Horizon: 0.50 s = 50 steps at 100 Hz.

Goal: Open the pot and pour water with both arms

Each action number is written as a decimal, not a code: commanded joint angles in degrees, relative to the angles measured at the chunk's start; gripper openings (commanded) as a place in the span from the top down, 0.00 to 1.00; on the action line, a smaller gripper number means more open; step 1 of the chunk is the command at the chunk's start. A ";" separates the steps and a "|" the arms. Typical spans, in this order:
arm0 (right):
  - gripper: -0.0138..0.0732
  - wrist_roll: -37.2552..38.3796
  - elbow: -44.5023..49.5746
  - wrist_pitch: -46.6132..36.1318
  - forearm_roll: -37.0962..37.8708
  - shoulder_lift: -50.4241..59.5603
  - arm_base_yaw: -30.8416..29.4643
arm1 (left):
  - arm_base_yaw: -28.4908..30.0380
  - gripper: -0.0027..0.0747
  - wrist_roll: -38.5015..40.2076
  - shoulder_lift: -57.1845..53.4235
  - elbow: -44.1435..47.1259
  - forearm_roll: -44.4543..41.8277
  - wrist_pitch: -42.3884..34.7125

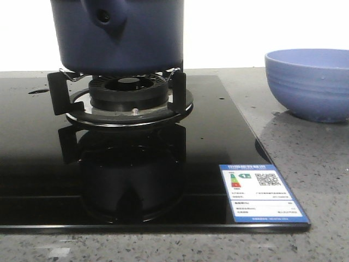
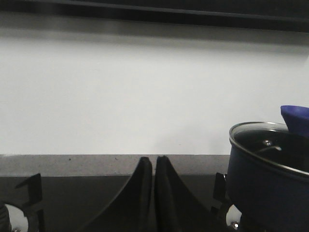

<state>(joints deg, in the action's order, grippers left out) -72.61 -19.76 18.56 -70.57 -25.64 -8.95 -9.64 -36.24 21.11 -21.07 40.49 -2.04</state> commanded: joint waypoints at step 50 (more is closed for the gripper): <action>0.91 -1.16 2.17 -4.83 -4.43 3.05 -0.19 | 0.08 0.99 0.33 -6.40 3.60 3.13 -2.55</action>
<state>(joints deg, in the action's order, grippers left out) -72.93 -16.04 15.47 -73.46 -22.46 -8.95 -9.64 -36.24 14.36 -15.98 43.16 -2.06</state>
